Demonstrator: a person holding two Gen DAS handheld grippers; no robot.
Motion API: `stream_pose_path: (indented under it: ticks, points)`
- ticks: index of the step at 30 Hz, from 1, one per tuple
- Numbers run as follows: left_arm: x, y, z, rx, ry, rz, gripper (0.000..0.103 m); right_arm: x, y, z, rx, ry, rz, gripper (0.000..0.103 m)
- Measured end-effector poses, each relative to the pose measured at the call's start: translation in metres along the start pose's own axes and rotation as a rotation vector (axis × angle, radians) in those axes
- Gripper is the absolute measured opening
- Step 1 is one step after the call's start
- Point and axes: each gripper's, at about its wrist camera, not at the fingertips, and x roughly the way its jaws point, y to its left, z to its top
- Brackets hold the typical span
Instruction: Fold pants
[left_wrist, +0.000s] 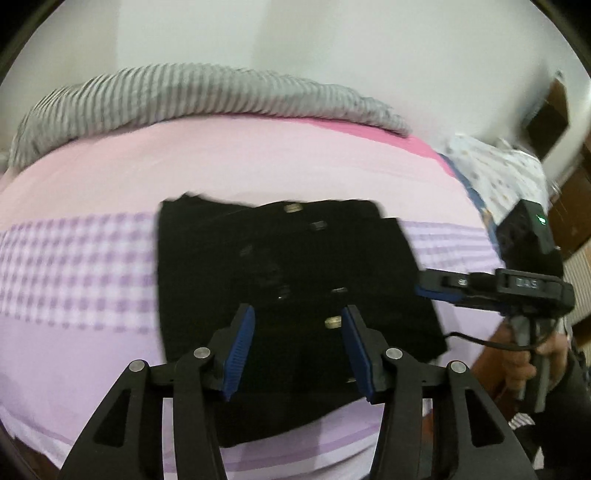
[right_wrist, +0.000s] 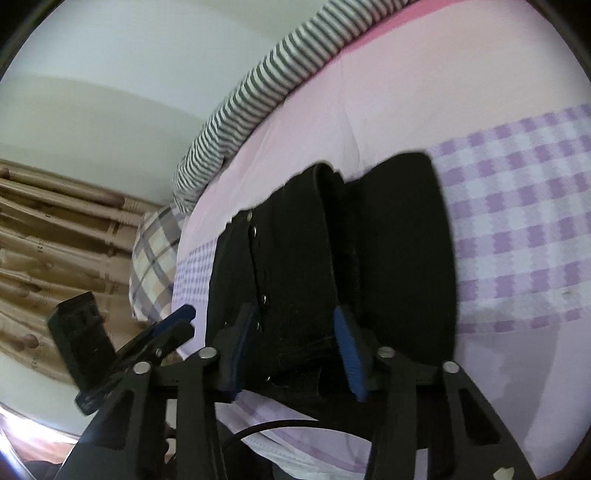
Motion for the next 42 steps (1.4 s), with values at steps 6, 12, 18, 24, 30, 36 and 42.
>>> stream_pose_path:
  ticks: [6, 12, 18, 24, 30, 36, 42]
  points:
    - [0.014, 0.028, -0.021, -0.045, 0.051, 0.026, 0.05, 0.018, 0.003, 0.001, -0.029, 0.026, -0.044, 0.023]
    - [0.015, 0.031, -0.025, -0.048, 0.045, 0.015, 0.05, 0.011, 0.001, 0.003, -0.019, -0.018, -0.093, 0.022]
    - [0.019, 0.031, -0.027, -0.044, 0.051, 0.011, 0.05, 0.015, -0.008, 0.001, -0.007, 0.017, -0.119, 0.024]
    - [0.022, 0.032, -0.028, -0.051, 0.052, 0.012, 0.051, 0.018, 0.01, -0.004, -0.081, 0.029, -0.117, 0.024]
    - [0.024, 0.033, -0.027, -0.059, 0.061, 0.009, 0.052, 0.013, 0.017, -0.002, -0.086, 0.004, -0.112, 0.012]
    - [0.01, 0.04, -0.021, -0.078, 0.02, -0.001, 0.052, -0.024, 0.046, -0.021, -0.127, -0.068, -0.097, 0.01]
    - [0.005, 0.037, -0.02, -0.039, 0.033, -0.013, 0.052, -0.023, 0.03, -0.043, -0.098, -0.029, -0.184, 0.009]
